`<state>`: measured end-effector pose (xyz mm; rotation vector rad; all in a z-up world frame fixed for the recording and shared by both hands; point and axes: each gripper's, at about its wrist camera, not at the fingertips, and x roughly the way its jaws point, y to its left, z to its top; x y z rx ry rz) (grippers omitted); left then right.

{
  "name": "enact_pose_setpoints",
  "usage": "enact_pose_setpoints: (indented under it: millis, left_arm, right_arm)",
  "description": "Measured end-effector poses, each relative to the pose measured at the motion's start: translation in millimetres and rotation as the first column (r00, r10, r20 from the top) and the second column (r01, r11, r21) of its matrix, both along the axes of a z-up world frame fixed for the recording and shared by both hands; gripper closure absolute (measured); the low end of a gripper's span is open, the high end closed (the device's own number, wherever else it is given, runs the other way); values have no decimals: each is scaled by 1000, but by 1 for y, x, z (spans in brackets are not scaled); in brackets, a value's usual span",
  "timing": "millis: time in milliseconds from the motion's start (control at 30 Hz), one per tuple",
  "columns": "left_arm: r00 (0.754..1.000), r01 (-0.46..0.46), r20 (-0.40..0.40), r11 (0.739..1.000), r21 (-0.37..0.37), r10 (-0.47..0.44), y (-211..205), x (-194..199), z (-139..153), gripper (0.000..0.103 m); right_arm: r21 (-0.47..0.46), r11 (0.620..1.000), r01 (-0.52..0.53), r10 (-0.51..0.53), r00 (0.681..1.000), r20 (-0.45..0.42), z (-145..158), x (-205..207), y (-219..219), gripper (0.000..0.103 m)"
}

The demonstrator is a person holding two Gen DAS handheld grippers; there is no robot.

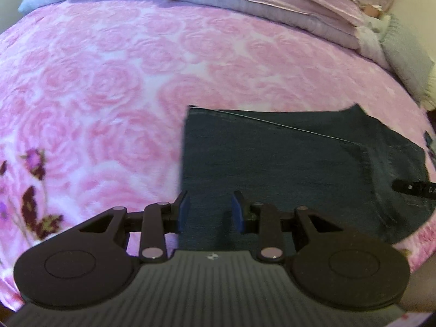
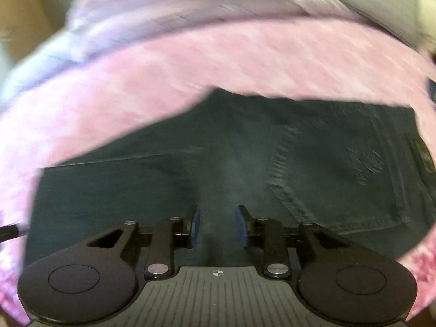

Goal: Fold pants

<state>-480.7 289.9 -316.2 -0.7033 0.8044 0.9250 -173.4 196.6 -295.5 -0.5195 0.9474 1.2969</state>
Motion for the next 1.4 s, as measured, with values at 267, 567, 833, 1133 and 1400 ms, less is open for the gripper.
enact_pose_setpoints:
  millis: [267,567,833,1133,1400]
  left_arm:
    - [996,60,-67,997,-49,-63,-23,26,-32,77]
    - [995,65,-75,996,-55,-69,-32,38,-15,77]
    - [995,20,-99,998,-66,-27,-40,37,-4,76]
    - [988,-156,-40,974,-165,152,-23,-41,-9,67]
    - [965,-200,108,938,-283,238,-18,-79,-28,66]
  right_arm:
    - [-81,978,-190,194,980,49,-41,-36,-22,80]
    - [-103,987,-126,123,992,-40,-28,-2,-39,78]
    - [-58,992,-113,109,992,-68,-9,10,-38,77]
    - [-151,988,-22,10,997,-75,-17,38,-53,76]
    - [-158,979,128,-140,988,-68,-7,66,-62,76]
